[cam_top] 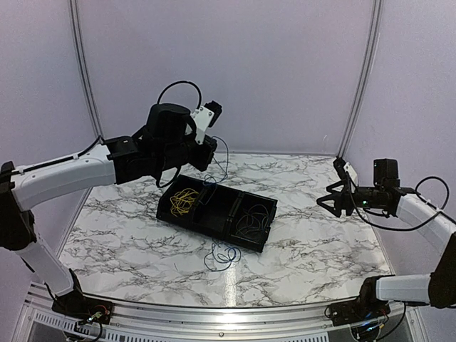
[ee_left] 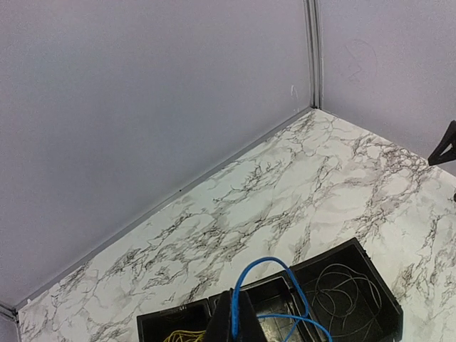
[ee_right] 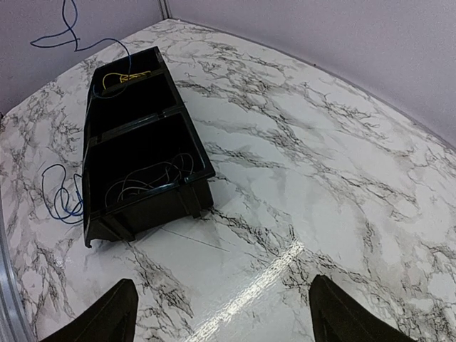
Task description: Untangle the cables
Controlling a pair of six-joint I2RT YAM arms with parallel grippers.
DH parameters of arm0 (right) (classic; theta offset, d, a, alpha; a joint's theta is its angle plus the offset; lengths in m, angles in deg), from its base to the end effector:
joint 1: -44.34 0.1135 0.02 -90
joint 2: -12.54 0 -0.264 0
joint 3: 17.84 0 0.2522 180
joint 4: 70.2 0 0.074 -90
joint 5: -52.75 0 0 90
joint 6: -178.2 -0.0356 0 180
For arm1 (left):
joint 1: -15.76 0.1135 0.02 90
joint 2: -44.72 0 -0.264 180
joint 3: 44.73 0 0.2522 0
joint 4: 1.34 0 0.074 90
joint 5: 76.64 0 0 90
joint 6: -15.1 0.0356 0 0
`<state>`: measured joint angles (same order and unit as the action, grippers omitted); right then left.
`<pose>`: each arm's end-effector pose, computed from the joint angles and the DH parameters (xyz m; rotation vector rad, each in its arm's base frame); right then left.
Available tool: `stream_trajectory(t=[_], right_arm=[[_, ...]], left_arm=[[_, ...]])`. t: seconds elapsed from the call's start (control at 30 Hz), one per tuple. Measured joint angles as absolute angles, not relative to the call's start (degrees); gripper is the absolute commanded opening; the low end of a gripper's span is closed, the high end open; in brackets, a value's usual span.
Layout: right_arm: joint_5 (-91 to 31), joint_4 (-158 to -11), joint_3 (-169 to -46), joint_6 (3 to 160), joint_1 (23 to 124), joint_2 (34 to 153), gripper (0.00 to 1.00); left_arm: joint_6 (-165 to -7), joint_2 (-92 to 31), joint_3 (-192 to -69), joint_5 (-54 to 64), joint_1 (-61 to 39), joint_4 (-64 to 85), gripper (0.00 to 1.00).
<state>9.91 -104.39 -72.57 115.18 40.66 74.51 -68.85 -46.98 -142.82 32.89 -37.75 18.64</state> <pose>0.2210 0.0119 0.2498 -0.8119 1.9323 0.6203 0.2373 -0.3008 0.3802 0.6774 1.6710 -0.2844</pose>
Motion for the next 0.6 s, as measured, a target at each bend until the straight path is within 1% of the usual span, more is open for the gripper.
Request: stream_trajectory(t=[0.37,0.6], right_arm=[[9.6,-104.4,-72.6,115.9,40.7,75.0,0.83],[9.5,-104.4,-72.6,116.3,40.7,75.0,0.82]], left_arm=[[-68.9,-58.1,-142.7,30.3,-37.5,18.8,0.0],[-69.5,-59.0,-142.3,33.3,-36.6,19.2,0.0]])
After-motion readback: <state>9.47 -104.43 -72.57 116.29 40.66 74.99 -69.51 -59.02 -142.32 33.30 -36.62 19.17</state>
